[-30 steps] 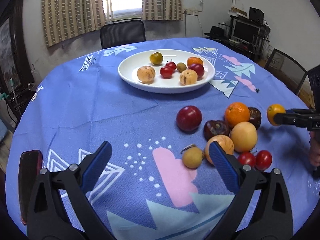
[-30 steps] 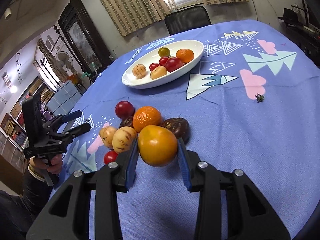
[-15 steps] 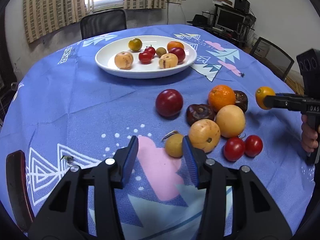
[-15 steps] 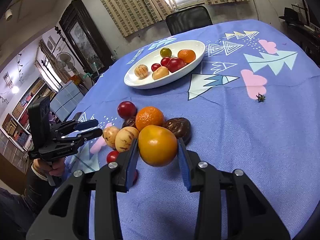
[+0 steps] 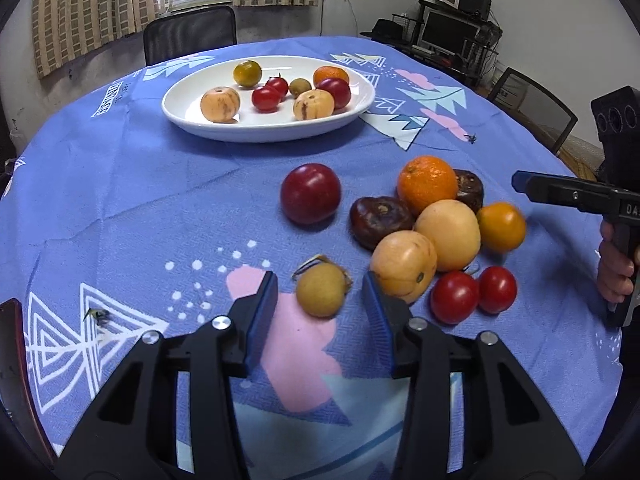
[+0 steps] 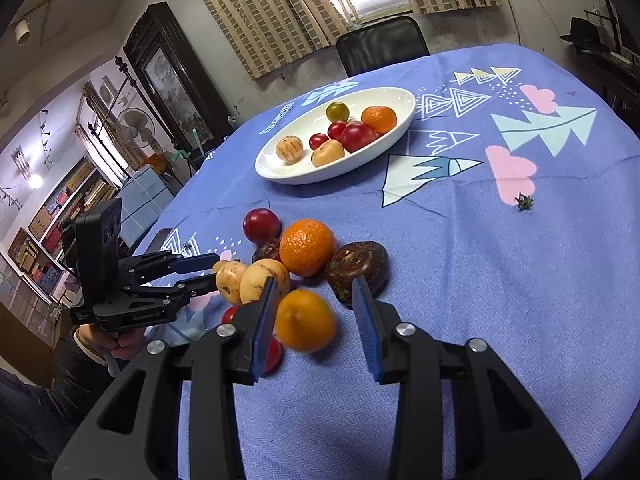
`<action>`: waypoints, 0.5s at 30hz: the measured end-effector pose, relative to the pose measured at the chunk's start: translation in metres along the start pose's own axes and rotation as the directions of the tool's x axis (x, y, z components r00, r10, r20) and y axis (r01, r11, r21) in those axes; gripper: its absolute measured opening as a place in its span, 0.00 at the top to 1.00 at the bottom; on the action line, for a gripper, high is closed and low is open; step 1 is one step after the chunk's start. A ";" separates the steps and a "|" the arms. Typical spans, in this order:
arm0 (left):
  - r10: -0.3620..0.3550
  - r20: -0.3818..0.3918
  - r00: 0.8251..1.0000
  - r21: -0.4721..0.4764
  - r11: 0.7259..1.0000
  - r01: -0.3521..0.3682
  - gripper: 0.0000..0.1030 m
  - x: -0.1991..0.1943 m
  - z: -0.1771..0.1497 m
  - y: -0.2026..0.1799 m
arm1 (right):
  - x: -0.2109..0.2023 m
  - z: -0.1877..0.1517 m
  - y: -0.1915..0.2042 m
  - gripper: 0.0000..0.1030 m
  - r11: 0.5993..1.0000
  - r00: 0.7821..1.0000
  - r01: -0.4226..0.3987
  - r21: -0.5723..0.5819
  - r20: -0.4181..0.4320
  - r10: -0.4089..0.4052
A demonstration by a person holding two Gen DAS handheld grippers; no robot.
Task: Organize fruits
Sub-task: 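Grasp the large orange fruit with the right tool while the left tool grasps a small yellow fruit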
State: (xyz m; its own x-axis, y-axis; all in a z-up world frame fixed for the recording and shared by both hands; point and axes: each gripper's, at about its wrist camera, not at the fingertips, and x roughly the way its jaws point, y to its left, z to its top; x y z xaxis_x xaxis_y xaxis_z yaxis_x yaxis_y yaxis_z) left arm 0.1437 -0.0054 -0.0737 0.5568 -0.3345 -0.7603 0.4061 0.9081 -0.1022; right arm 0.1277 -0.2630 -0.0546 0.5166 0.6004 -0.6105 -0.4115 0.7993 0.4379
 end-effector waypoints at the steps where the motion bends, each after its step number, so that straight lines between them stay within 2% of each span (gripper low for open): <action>1: 0.003 -0.004 1.000 0.002 1.000 -0.003 0.57 0.001 0.000 0.000 | 0.001 0.001 0.000 0.63 1.000 1.000 0.006 -0.003 -0.006 -0.006; 4: 0.029 -0.030 0.999 0.014 1.000 -0.028 0.57 0.007 -0.003 -0.003 | 0.005 -0.001 0.003 0.63 1.000 0.999 0.003 -0.017 -0.035 -0.003; 6: 0.029 -0.031 0.999 0.023 0.999 -0.029 0.58 0.008 -0.003 -0.005 | 0.008 -0.002 0.007 0.63 0.999 0.998 -0.015 -0.038 -0.057 0.013; 10: 0.020 -0.028 0.999 0.015 1.000 -0.020 0.59 0.008 -0.003 -0.004 | 0.021 -0.010 0.022 0.63 0.993 0.993 0.000 -0.118 -0.116 -0.013; 12: 0.017 -0.031 0.999 0.014 1.000 -0.016 0.65 0.008 -0.003 -0.004 | 0.028 -0.013 0.026 0.63 0.991 0.990 0.001 -0.135 -0.143 -0.021; 15: 0.019 -0.029 0.999 0.021 1.000 -0.018 0.68 0.008 -0.002 -0.006 | 0.035 -0.011 0.029 0.63 0.990 0.988 -0.009 -0.139 -0.157 -0.013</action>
State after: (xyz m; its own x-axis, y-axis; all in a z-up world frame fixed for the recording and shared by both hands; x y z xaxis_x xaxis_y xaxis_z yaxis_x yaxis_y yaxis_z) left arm 0.1445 -0.0128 -0.0810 0.5429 -0.3097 -0.7806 0.4112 0.9085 -0.0745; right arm 0.1255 -0.2187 -0.0709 0.3981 0.5783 -0.7121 -0.5164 0.7829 0.3470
